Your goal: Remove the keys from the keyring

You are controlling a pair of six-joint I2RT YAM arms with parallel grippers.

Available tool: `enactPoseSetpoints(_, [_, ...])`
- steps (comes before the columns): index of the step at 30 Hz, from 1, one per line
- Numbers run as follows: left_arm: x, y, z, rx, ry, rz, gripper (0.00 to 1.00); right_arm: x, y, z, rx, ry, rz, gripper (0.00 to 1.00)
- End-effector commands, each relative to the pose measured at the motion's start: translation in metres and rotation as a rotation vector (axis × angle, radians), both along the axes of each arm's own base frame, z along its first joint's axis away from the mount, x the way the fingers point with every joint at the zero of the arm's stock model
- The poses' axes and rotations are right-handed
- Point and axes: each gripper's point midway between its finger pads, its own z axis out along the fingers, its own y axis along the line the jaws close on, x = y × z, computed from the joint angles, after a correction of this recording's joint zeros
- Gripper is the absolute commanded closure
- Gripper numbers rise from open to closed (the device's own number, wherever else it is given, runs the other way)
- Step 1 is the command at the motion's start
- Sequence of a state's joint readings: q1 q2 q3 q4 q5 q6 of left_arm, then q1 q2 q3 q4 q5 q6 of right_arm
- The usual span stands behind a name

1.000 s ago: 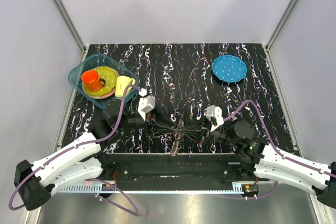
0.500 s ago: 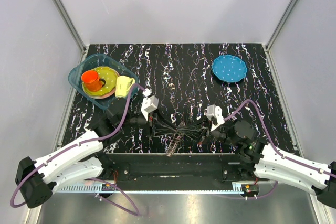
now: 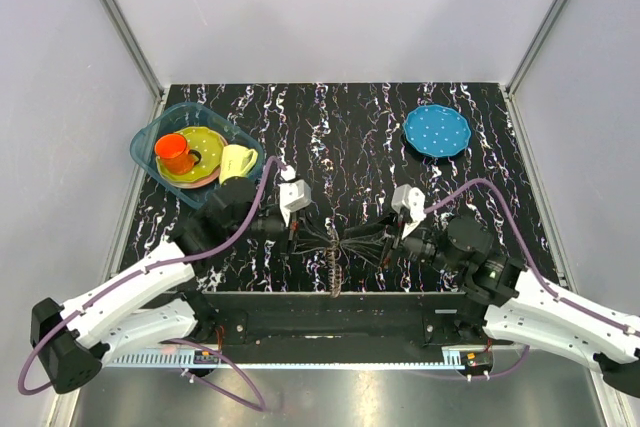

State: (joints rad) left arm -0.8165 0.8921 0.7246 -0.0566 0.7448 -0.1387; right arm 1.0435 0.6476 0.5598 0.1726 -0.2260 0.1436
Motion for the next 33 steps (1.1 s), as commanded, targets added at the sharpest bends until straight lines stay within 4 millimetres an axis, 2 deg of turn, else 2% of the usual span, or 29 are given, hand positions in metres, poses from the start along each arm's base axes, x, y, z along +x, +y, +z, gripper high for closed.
enactPoseSetpoints(1, [0.016,0.007,0.018,0.073,-0.098,0.062,1.0,0.003,-0.016,-0.001,-0.154,0.017,-0.044,0.64])
enactPoseSetpoints(2, [0.018,0.009,0.009,0.119,-0.093,0.066,1.0,0.003,-0.016,-0.005,-0.19,0.023,-0.039,0.63])
enactPoseSetpoints(3, [0.022,0.011,0.007,0.144,-0.107,0.076,1.0,0.002,-0.016,0.0,-0.205,0.017,-0.033,0.62])
enactPoseSetpoints(5, [0.023,0.012,0.004,0.191,-0.091,0.08,1.0,-0.002,-0.016,-0.012,-0.283,0.022,-0.002,0.62])
enactPoseSetpoints(6, [0.025,0.013,0.004,0.208,-0.096,0.079,1.0,-0.003,-0.016,-0.006,-0.285,0.015,0.01,0.62])
enactPoseSetpoints(7, [0.024,0.014,0.004,0.218,-0.093,0.073,1.0,-0.009,-0.015,-0.009,-0.311,-0.005,0.053,0.61])
enactPoseSetpoints(9, [0.023,0.016,0.003,0.255,-0.077,0.061,1.0,-0.009,-0.011,-0.008,-0.334,-0.014,0.077,0.6])
enactPoseSetpoints(14, [0.017,0.023,0.0,0.319,-0.04,0.045,1.0,-0.005,0.0,-0.027,-0.455,-0.012,0.131,0.61])
enactPoseSetpoints(18, [0.009,0.024,0.002,0.328,-0.01,0.014,1.0,-0.009,0.013,-0.029,-0.463,-0.052,0.216,0.62])
enactPoseSetpoints(23, [-0.001,0.025,0.008,0.3,-0.014,-0.031,1.0,-0.012,0.027,-0.021,-0.397,-0.109,0.293,0.59])
enactPoseSetpoints(27, [-0.003,0.024,0.008,0.298,-0.001,-0.044,1.0,-0.006,0.034,-0.015,-0.354,-0.112,0.316,0.57])
enactPoseSetpoints(33, [-0.006,0.023,0.011,0.287,0.006,-0.063,1.0,-0.003,0.043,-0.024,-0.335,-0.088,0.345,0.57])
